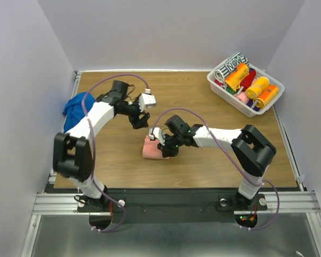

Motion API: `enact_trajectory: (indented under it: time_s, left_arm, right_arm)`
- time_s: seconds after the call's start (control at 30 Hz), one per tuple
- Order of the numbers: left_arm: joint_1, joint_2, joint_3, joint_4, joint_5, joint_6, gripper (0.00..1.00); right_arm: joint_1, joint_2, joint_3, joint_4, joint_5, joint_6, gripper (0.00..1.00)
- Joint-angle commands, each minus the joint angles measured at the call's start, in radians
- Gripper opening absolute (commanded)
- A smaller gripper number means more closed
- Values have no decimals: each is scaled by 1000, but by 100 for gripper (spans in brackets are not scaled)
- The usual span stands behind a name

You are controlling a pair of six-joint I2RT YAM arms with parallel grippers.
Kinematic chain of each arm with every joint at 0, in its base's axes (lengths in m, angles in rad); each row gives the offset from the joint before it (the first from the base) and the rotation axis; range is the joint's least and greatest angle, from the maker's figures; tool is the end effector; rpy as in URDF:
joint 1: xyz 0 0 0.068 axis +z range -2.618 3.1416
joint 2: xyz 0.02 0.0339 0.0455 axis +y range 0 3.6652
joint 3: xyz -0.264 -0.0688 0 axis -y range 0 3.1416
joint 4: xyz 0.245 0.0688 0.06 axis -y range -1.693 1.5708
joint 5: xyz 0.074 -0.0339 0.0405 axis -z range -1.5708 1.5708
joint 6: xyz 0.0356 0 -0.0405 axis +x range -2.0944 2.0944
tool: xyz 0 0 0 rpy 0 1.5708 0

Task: Roll the towels
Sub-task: Roll the towel

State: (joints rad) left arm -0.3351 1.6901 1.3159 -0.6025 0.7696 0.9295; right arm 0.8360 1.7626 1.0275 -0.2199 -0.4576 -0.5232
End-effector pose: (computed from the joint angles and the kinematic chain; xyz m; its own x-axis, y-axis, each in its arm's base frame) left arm 0.3291 -0.1408 0.2594 0.0159 0.6039 -0.7969 0.9884 0.1107 0.1036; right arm 0.2253 0.2728 0.1664 -0.0560 -0.7306 -0.6805 -0.9982 0.0544 0.0238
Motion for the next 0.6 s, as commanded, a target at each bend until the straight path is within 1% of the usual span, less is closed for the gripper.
enact_trajectory:
  time_s: [0.0, 0.03, 0.07, 0.1, 0.13, 0.17, 0.2, 0.23, 0.3, 0.4, 0.43, 0.47, 0.53, 0.57]
  left_arm:
    - [83, -199, -165, 278, -88, -130, 79]
    - [93, -286, -208, 330, -117, -145, 80]
    - [103, -335, -257, 431, -166, -171, 81]
    - [116, -383, -352, 482, -193, -188, 82]
    - [117, -430, -395, 521, -214, -199, 84]
    - [117, -516, -433, 550, -228, -202, 86]
    - [117, -552, -493, 563, -234, -187, 86]
    - [117, -619, -519, 546, -231, -175, 88]
    - [116, -674, -576, 482, -181, -111, 89]
    - [81, -766, -656, 357, -170, 90, 92]
    - [52, -779, -678, 333, -187, 127, 93]
    - [-14, -791, -702, 314, -243, 149, 93]
    - [-94, -819, -768, 314, -291, 187, 95]
    - [-166, -848, -788, 317, -318, 222, 95]
  right_arm:
    - [-14, 95, 80, -186, -130, 135, 1]
    - [-18, 107, 91, -191, -144, 153, 1]
    - [-26, 141, 123, -214, -173, 169, 1]
    - [-38, 158, 138, -228, -188, 187, 0]
    - [-46, 173, 154, -243, -206, 198, 1]
    - [-52, 191, 169, -257, -223, 207, 1]
    - [-66, 224, 199, -288, -263, 222, 1]
    - [-74, 242, 213, -315, -307, 230, 1]
    - [-95, 291, 239, -337, -354, 262, 1]
    - [-127, 362, 311, -384, -452, 290, 1]
    - [-133, 377, 322, -392, -470, 296, 0]
    - [-143, 396, 336, -410, -510, 301, 1]
    - [-166, 425, 355, -426, -549, 307, 1]
    - [-175, 455, 374, -444, -579, 310, 1]
